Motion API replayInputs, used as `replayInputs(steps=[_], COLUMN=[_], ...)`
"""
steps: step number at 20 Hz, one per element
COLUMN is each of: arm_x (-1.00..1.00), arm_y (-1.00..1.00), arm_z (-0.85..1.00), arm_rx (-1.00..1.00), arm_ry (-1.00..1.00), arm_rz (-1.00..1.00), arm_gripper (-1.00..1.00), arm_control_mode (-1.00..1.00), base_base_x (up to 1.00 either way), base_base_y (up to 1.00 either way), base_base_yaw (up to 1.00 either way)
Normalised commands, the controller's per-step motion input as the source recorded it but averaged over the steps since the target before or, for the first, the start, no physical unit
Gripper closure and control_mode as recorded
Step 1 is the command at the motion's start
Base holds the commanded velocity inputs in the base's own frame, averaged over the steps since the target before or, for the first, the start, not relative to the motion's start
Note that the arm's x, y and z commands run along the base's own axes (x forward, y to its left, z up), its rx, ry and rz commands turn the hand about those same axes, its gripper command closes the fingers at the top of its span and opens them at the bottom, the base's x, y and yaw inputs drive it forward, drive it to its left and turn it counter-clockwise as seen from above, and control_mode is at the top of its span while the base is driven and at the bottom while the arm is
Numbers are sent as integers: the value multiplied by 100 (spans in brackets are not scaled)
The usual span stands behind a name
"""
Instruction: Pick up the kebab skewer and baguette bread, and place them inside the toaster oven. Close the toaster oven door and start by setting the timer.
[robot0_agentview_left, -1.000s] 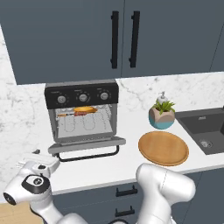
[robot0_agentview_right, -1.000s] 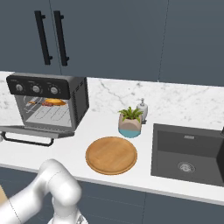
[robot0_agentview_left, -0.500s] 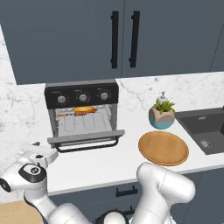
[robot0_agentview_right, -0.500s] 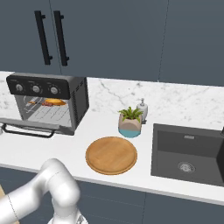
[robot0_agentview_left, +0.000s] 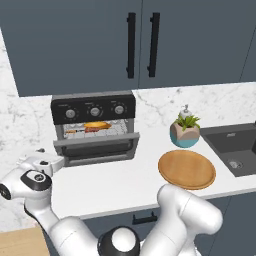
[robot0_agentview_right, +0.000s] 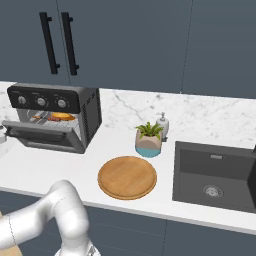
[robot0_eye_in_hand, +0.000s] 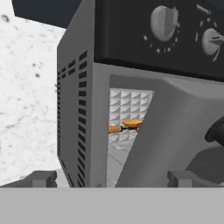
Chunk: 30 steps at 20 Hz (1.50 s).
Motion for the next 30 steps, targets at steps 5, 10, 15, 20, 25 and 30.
replayInputs(steps=[5,10,15,20,25,30], arm_x=[28,26,30,25,25,24], arm_y=[0,0,0,0,0,0], arm_z=[1,0,-2,-1,0,0], arm_rx=[0,0,0,0,0,0], arm_ry=[0,-2,-2,-1,-1,0], arm_rz=[0,0,0,0,0,0], arm_gripper=[-100,-100,-100,-100,-100,-100], arm_control_mode=[-100,-100,-100,-100,-100,-100], base_base_x=[0,0,0,0,0,0], base_base_y=[0,0,0,0,0,0], base_base_yaw=[0,0,0,0,0,0])
